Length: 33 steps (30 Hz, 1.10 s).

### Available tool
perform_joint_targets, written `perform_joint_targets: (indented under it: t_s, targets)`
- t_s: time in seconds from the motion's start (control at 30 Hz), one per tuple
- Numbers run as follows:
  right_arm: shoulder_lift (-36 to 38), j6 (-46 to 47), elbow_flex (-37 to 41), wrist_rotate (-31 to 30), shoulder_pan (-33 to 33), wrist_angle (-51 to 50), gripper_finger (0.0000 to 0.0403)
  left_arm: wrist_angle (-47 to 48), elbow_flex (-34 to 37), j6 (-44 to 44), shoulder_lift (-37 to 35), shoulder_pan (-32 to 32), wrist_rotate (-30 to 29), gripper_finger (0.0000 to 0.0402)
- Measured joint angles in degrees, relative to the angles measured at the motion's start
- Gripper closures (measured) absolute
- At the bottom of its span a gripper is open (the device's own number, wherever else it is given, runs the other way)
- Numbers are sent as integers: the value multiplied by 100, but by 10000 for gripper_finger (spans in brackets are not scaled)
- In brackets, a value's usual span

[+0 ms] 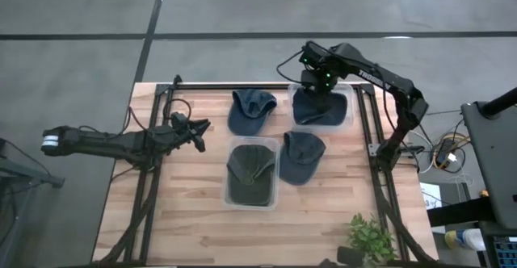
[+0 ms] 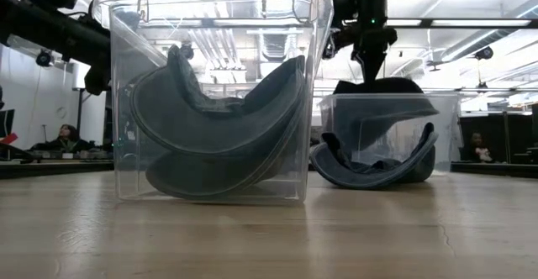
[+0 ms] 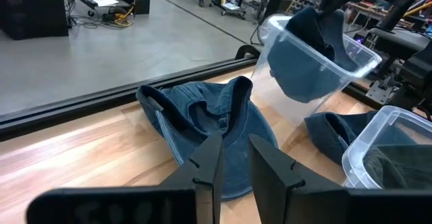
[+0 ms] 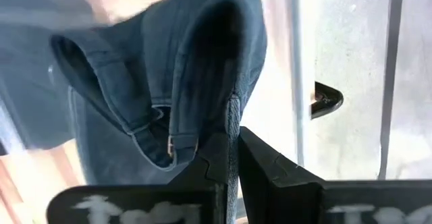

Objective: Pick & Place hat
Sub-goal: Put the bottom left blue cap into the top transparent bin, then put the bottom blue cap into the top transparent bin

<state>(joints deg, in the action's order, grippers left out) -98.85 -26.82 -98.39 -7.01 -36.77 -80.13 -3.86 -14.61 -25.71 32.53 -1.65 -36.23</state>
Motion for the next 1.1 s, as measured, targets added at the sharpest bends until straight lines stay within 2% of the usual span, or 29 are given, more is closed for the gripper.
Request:
perform_joint_targets:
  t_s: [0.3, 0.63, 0.87, 1.03, 1.1]
  targets:
    - [-109, 70, 22, 20, 0, 12, 387, 4, 0, 0, 0, 0, 0, 339]
    - [-107, -18, 24, 235, -34, -101, 360, 4, 0, 1, 0, 0, 0, 339]
    - [-103, -35, 76, 196, -63, -175, 297, 4, 0, 2, 0, 0, 0, 339]
    - [-102, 3, -15, -524, -63, -321, 243, 4, 0, 2, 0, 0, 0, 339]
    - [-93, 187, -140, -627, -63, -379, 230, 4, 0, 8, 0, 0, 2, 339]
